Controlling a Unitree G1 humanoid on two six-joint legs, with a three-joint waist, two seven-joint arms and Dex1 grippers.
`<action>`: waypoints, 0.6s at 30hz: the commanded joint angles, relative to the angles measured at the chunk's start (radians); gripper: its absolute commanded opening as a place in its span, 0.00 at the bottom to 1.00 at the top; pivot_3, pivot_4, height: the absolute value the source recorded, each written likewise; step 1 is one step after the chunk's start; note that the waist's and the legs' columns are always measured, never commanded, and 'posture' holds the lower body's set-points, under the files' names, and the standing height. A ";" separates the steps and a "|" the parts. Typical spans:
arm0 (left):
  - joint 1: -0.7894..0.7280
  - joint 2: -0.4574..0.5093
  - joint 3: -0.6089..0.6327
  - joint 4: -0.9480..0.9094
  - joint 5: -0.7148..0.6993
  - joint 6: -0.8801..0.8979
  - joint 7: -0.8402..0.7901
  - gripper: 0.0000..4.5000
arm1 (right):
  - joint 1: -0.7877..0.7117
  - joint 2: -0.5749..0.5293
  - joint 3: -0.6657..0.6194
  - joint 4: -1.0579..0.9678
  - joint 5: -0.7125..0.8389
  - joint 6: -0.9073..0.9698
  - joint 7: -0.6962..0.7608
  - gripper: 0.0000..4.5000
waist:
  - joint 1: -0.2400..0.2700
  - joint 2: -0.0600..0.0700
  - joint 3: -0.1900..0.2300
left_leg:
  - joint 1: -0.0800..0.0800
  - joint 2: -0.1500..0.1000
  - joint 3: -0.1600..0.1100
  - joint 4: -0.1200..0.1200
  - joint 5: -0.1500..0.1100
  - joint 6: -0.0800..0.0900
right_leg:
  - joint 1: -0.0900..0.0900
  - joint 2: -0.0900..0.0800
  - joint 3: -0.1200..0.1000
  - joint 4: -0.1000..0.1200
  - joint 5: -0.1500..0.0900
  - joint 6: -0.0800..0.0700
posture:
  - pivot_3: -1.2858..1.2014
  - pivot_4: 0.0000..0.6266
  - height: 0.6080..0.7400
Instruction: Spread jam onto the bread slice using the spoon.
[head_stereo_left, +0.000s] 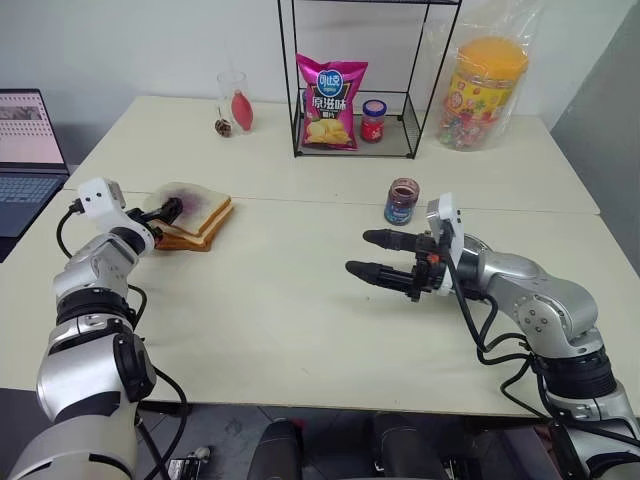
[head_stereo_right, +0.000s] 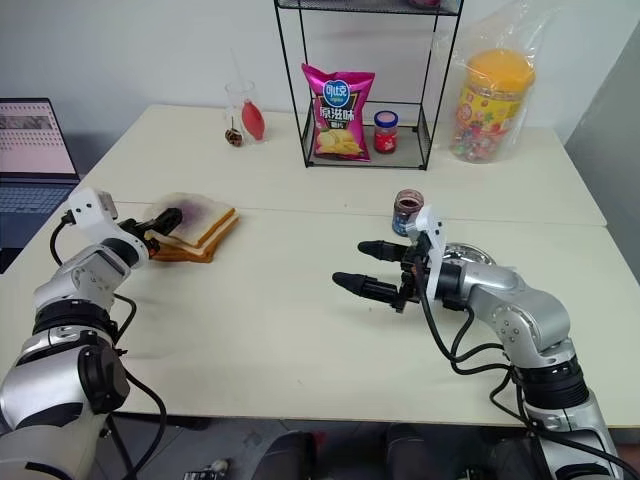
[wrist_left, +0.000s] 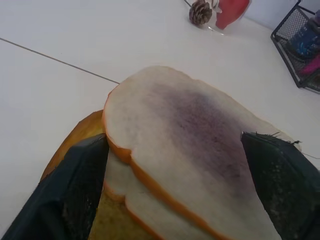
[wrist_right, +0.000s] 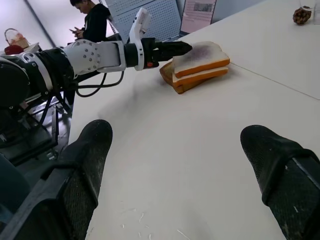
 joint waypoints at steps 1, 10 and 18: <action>-0.045 0.018 -0.004 0.006 0.009 -0.030 -0.019 0.75 | -0.007 0.010 -0.037 -0.035 0.022 0.004 -0.013 1.00 | 0.000 0.000 0.000 | 0.000 0.000 0.000 0.000 0.000 0.000 | 0.000 0.000 0.000 0.000 0.000 0.000 | 0.52 0.24 1.00; -0.064 0.015 -0.008 0.039 0.034 -0.046 -0.002 0.35 | 0.003 0.008 -0.058 -0.029 0.002 -0.007 -0.022 1.00 | 0.000 0.000 0.000 | 0.000 0.000 0.000 0.001 0.000 0.000 | 0.000 0.000 0.000 0.000 0.000 0.000 | 0.52 0.24 1.00; -0.052 0.044 0.021 0.043 0.042 -0.088 0.084 0.00 | 0.002 0.010 -0.060 -0.021 -0.008 -0.014 -0.023 1.00 | 0.000 0.000 0.000 | 0.000 0.000 0.000 0.002 0.000 0.000 | 0.000 0.000 0.000 0.001 0.000 0.000 | 0.52 0.24 1.00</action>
